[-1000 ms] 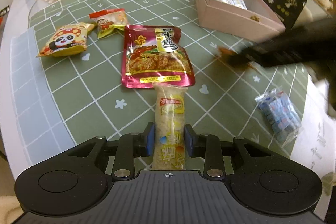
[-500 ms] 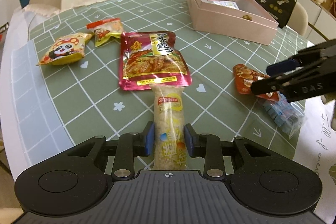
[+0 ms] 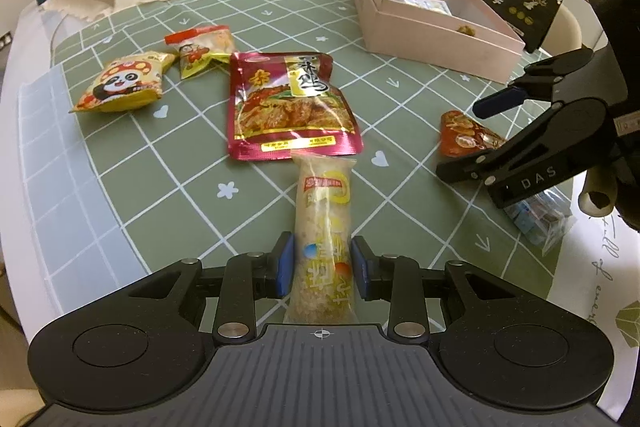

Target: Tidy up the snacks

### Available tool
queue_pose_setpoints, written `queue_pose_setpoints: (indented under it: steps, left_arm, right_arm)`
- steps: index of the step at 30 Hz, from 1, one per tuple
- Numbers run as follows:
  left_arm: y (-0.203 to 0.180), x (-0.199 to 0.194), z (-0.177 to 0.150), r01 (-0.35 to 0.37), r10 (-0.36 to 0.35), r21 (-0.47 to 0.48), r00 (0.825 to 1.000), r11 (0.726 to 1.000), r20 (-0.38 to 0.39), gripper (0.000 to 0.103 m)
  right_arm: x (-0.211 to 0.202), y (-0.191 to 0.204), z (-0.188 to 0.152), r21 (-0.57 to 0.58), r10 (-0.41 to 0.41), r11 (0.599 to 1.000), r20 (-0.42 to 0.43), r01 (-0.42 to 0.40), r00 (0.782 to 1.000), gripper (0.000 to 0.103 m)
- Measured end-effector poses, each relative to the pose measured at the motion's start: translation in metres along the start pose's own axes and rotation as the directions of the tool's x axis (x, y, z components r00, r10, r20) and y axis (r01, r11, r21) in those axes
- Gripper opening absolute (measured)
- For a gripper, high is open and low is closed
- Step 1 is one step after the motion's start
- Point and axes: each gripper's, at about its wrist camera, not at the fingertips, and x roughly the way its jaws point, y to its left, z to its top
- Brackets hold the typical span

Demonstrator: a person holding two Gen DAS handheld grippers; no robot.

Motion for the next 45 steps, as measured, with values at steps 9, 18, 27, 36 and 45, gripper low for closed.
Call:
queue_pose_setpoints:
  steps: [9, 18, 27, 36, 45]
  left_arm:
    - [0.001, 0.002, 0.007, 0.008, -0.008, 0.003, 1.000, 1.000, -0.029, 0.035]
    - [-0.011, 0.015, 0.019, -0.059, 0.060, -0.018, 0.998, 0.998, 0.006, 0.036]
    - [-0.009, 0.017, 0.023, -0.061, 0.060, -0.044, 0.998, 0.997, -0.011, 0.036]
    - [-0.008, 0.013, 0.016, -0.043, 0.044, -0.036, 0.999, 0.998, 0.024, 0.035]
    - [0.000, 0.011, 0.006, -0.002, 0.008, -0.075, 0.996, 0.997, 0.088, 0.035]
  right_arm:
    - [-0.024, -0.010, -0.011, 0.185, 0.032, 0.982, 0.003, -0.031, 0.999, 0.042]
    - [-0.073, -0.020, -0.024, 0.267, -0.046, 0.963, 0.070, 0.026, 0.996, 0.013]
    - [-0.064, -0.065, -0.056, 0.377, -0.110, 0.922, 0.053, 0.082, 0.993, 0.051]
    - [-0.025, -0.082, -0.060, 0.532, -0.042, 0.847, 0.035, 0.017, 0.999, 0.062]
    - [-0.024, -0.034, -0.044, 0.546, -0.227, 0.816, 0.003, 0.188, 0.974, 0.077]
